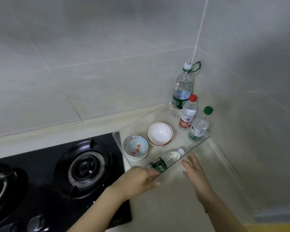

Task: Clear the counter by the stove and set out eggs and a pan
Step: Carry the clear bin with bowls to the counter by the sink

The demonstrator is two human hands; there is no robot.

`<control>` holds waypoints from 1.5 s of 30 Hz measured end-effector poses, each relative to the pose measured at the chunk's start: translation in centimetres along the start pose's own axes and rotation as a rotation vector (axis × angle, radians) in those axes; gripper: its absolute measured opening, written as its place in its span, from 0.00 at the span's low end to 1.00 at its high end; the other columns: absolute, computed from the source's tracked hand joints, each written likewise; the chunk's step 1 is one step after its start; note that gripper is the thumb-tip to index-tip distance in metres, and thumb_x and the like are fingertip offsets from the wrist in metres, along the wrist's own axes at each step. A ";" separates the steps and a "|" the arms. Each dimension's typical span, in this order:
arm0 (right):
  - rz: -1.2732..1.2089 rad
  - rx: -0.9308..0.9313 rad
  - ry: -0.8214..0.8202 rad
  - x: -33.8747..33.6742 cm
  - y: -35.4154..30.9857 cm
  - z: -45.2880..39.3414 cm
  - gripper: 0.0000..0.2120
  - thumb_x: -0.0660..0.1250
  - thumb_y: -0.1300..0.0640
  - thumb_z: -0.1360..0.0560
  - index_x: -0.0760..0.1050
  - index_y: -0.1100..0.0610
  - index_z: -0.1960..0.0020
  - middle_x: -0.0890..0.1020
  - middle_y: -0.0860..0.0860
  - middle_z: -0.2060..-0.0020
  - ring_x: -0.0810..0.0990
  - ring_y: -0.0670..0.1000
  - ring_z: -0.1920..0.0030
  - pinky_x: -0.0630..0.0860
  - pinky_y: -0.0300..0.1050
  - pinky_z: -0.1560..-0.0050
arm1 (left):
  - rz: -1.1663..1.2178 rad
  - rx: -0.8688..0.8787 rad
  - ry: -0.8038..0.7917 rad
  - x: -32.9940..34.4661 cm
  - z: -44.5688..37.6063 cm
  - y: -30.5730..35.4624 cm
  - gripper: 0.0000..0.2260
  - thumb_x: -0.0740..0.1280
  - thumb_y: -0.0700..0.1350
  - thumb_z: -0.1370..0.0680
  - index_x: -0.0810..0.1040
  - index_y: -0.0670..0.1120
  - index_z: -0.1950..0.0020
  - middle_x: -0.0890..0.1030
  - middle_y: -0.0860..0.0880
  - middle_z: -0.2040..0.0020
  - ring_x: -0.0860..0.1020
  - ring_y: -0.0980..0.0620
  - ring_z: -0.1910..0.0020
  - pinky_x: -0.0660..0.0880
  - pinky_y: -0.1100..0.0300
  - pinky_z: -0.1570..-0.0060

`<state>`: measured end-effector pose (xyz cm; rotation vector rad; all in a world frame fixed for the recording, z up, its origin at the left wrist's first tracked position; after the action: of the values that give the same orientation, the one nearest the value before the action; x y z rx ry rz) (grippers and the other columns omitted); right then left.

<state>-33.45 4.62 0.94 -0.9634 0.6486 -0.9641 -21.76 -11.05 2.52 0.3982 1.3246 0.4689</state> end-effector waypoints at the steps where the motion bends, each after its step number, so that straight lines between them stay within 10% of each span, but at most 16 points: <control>1: -0.002 0.006 -0.014 0.6 0.2 0.2 0.29 0.62 0.56 0.21 0.55 0.49 0.24 0.64 0.45 0.29 0.69 0.48 0.33 0.65 0.52 0.29 | -0.031 -0.024 -0.020 -0.8 0.4 -0.8 0.17 0.62 0.63 0.24 0.76 0.53 0.43 0.82 0.55 0.50 0.79 0.56 0.50 0.70 0.57 0.39; 8: 0.059 -0.060 0.053 3.6 -0.2 -0.2 0.27 0.62 0.63 0.25 0.57 0.55 0.29 0.67 0.53 0.32 0.70 0.49 0.41 0.67 0.40 0.43 | -0.043 -0.015 0.079 -2.2 1.9 -2.5 0.40 0.45 0.79 0.37 0.84 0.53 0.52 0.83 0.58 0.52 0.71 0.63 0.48 0.38 0.66 0.30; 14: -0.017 0.000 0.057 3.9 1.0 -0.5 0.30 0.62 0.58 0.28 0.55 0.53 0.29 0.64 0.53 0.30 0.70 0.53 0.34 0.69 0.57 0.32 | 0.046 -0.046 0.343 0.7 3.1 -1.8 0.24 0.58 0.67 0.27 0.79 0.48 0.62 0.78 0.54 0.65 0.67 0.62 0.56 0.50 0.56 0.25; 20: -0.100 0.072 0.117 4.1 2.2 3.4 0.38 0.60 0.63 0.25 0.43 0.52 0.22 0.62 0.50 0.34 0.73 0.48 0.50 0.73 0.55 0.35 | 0.077 0.022 0.489 1.9 5.7 -0.8 0.22 0.66 0.63 0.27 0.75 0.46 0.70 0.67 0.62 0.72 0.67 0.68 0.58 0.55 0.64 0.30; 28: -0.230 0.096 0.211 3.9 5.9 9.8 0.37 0.58 0.69 0.24 0.44 0.52 0.22 0.58 0.52 0.26 0.72 0.48 0.47 0.72 0.52 0.35 | 0.024 0.120 0.518 3.8 10.3 -0.3 0.24 0.58 0.53 0.19 0.67 0.45 0.73 0.62 0.62 0.73 0.66 0.71 0.60 0.60 0.63 0.33; 35: -0.233 0.036 0.305 3.1 7.3 14.5 0.41 0.65 0.63 0.23 0.42 0.45 0.22 0.55 0.47 0.24 0.60 0.52 0.26 0.61 0.50 0.29 | 0.339 -0.074 0.718 3.9 11.7 -0.1 0.25 0.59 0.54 0.20 0.65 0.48 0.77 0.67 0.54 0.78 0.71 0.58 0.69 0.69 0.58 0.43; 41: 0.091 -0.246 0.361 -3.6 1.6 11.9 0.26 0.64 0.62 0.24 0.64 0.44 0.30 0.63 0.44 0.29 0.63 0.47 0.31 0.63 0.46 0.34 | 0.672 -0.438 0.952 2.1 10.7 -2.4 0.11 0.67 0.49 0.22 0.75 0.49 0.42 0.75 0.51 0.42 0.72 0.53 0.41 0.69 0.57 0.38; 45: 0.348 -0.183 0.282 -7.2 -1.0 5.3 0.21 0.64 0.60 0.24 0.70 0.51 0.32 0.70 0.51 0.32 0.70 0.51 0.37 0.67 0.48 0.36 | 1.160 -0.727 0.761 3.8 9.5 -3.6 0.18 0.65 0.46 0.20 0.67 0.42 0.32 0.76 0.44 0.44 0.78 0.50 0.52 0.76 0.58 0.52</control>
<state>-32.76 12.88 4.51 -0.8429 1.1185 -0.7426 -11.46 -12.14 -0.62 0.3440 1.3992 2.1618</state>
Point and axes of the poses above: each hand's wrist, its own z-axis away from the middle knuckle, its own x-axis out of the palm, y = z × x, the point moved 5 cm from there along -z, towards the middle knuckle
